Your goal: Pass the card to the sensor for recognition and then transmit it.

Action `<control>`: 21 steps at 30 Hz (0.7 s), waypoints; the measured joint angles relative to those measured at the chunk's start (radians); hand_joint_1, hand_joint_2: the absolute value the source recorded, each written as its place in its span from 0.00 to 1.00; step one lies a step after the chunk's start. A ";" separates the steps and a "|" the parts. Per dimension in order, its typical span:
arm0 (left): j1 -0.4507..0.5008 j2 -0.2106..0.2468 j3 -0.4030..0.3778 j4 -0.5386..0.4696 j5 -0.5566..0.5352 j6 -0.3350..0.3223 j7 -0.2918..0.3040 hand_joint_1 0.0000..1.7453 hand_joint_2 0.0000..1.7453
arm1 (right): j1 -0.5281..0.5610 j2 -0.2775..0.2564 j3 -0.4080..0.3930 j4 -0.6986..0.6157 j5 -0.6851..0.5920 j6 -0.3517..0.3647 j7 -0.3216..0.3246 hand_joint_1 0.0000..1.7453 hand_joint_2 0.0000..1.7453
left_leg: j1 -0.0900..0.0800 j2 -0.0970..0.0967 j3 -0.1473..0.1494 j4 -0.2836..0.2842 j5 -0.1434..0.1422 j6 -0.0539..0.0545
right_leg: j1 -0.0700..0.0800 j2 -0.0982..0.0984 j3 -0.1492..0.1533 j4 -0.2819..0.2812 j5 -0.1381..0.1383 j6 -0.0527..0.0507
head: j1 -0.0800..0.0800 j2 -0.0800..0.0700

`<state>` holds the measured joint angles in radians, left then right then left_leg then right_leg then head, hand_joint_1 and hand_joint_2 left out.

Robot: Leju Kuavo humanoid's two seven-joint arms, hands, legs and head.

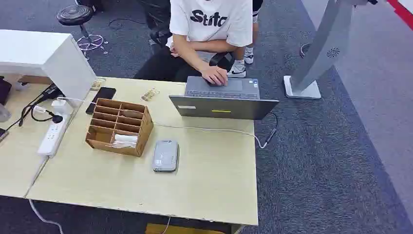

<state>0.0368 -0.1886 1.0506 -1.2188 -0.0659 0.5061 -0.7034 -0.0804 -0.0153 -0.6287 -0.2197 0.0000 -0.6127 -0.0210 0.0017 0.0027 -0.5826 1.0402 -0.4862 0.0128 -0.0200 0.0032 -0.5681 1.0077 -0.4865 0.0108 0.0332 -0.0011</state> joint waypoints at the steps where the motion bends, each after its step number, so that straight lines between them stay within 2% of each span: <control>1: 0.016 -0.023 -0.006 -0.095 0.000 -0.025 0.000 0.00 1.00 | 0.000 0.000 -0.010 0.000 -0.003 -0.001 0.003 0.00 1.00 | 0.000 0.000 0.000 0.000 0.000 0.000 | 0.000 0.000 0.000 0.000 0.000 0.000 | -0.001 0.000; 3: 0.068 -0.069 -0.052 -0.297 -0.012 -0.011 0.000 0.00 1.00 | 0.000 0.000 -0.027 0.000 -0.009 0.000 0.011 0.00 1.00 | 0.000 0.000 0.000 0.001 0.000 0.000 | 0.000 0.001 -0.001 0.000 0.000 0.000 | 0.000 0.000; 5: 0.120 -0.093 -0.148 -0.472 -0.035 0.045 -0.001 0.00 1.00 | 0.001 0.000 -0.040 0.000 -0.010 0.000 0.019 0.00 1.00 | 0.000 -0.001 0.000 0.001 0.000 0.000 | 0.000 -0.001 -0.001 0.000 0.000 0.000 | 0.000 0.000; 9: 0.195 -0.092 -0.368 -0.760 -0.099 0.166 -0.001 0.00 1.00 | 0.001 0.003 -0.058 0.000 -0.003 0.000 0.031 0.00 1.00 | 0.000 -0.001 0.000 0.001 0.000 0.000 | 0.000 -0.001 0.000 0.000 0.000 0.000 | -0.001 0.000; 11: 0.214 -0.082 -0.454 -0.874 -0.161 0.184 -0.001 0.00 1.00 | 0.002 0.006 -0.063 0.000 0.007 0.000 0.041 0.00 1.00 | 0.000 -0.001 0.000 0.000 0.000 0.000 | 0.000 -0.001 0.000 0.000 0.001 0.000 | -0.001 0.000; 14: 0.240 -0.046 -0.564 -0.966 -0.211 0.185 -0.001 0.00 1.00 | 0.003 0.013 -0.064 0.002 0.022 0.000 0.051 0.00 1.00 | 0.000 0.000 0.001 0.000 0.000 0.000 | 0.001 0.000 0.000 0.000 0.001 -0.001 | 0.000 0.000; 16: 0.250 -0.032 -0.608 -0.999 -0.217 0.186 0.000 0.00 1.00 | 0.003 0.015 -0.064 0.003 0.024 0.000 0.054 0.00 1.00 | 0.000 0.000 0.001 0.000 0.000 0.000 | 0.001 0.000 0.000 0.000 0.001 -0.001 | -0.001 0.000; 19: 0.254 0.007 -0.653 -1.007 -0.255 0.189 0.000 0.00 1.00 | 0.004 0.017 -0.065 0.003 0.050 0.002 0.062 0.00 1.00 | 0.000 0.000 0.001 0.000 0.000 0.000 | 0.001 0.000 0.000 0.000 0.001 -0.001 | 0.000 0.000; 21: 0.236 0.037 -0.676 -0.991 -0.329 0.188 0.003 0.00 1.00 | 0.004 0.017 -0.064 0.003 0.073 0.007 0.068 0.00 1.00 | 0.000 -0.001 0.001 0.000 0.001 0.000 | 0.001 -0.001 -0.002 0.000 0.001 -0.001 | 0.000 0.000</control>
<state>0.2727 -0.1520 0.3742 -2.2098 -0.3946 0.6939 -0.7007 -0.0762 0.0019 -0.6928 -0.2167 0.0733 -0.6054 0.0466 0.0021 0.0019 -0.5813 1.0400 -0.4857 0.0128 -0.0195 0.0021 -0.5701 1.0077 -0.4856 0.0099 0.0328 -0.0011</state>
